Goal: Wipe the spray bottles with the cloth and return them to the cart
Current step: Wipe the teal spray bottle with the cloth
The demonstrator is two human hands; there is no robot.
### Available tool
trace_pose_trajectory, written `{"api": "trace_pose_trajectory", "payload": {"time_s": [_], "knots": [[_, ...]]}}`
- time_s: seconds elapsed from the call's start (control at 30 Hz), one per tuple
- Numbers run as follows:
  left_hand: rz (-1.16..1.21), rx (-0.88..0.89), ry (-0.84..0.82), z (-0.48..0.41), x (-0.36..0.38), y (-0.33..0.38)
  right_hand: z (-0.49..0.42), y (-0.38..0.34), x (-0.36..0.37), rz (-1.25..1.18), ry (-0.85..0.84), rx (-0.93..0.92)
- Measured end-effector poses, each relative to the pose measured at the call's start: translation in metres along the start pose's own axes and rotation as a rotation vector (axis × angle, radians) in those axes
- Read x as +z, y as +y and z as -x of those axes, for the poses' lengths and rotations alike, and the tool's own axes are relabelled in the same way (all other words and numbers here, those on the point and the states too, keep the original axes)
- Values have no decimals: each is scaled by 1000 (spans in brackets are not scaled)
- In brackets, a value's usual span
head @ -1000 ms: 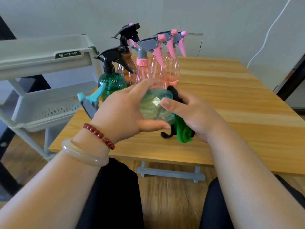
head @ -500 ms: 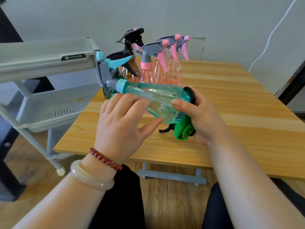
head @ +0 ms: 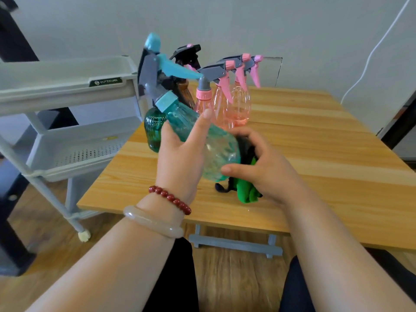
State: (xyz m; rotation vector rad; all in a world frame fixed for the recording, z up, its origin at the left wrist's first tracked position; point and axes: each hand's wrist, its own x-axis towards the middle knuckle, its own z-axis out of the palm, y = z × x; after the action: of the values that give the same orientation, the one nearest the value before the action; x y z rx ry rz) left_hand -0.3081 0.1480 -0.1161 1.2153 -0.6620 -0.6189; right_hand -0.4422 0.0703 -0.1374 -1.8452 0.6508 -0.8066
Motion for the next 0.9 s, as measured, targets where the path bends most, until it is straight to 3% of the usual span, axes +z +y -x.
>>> {"api": "trace_pose_trajectory", "payload": {"time_s": [0.07, 0.13, 0.23, 0.33, 0.4, 0.47, 0.53, 0.63, 0.8, 0.9], "knots": [[-106, 56, -1, -2, -2, 1, 2, -4, -2, 140, -43, 34], [-276, 94, -28, -6, -6, -3, 2, -8, -4, 48, -50, 52], [-518, 206, -81, -7, -11, -10, -1, -9, -10, -127, 232, 19], [-706, 274, -104, -5, -10, -16, -3, -19, -14, -210, 616, -172], [-773, 326, -122, -1, -6, -20, -3, -27, -11, -78, 683, -386], [-828, 409, -143, 2, 2, -23, -3, -35, -4, 124, 629, -497], [-861, 466, -165, 3, 9, -25, -6, -36, 1, 235, 603, -437], [-890, 487, -200, 3, 14, -23, -12, -34, 1, 198, 686, -362], [-924, 499, -208, 1, 15, -23, -12, -34, -1, -105, 704, -236], [-939, 498, -202, 1, 16, -23, -14, -33, -1, -363, 803, -43]]}}
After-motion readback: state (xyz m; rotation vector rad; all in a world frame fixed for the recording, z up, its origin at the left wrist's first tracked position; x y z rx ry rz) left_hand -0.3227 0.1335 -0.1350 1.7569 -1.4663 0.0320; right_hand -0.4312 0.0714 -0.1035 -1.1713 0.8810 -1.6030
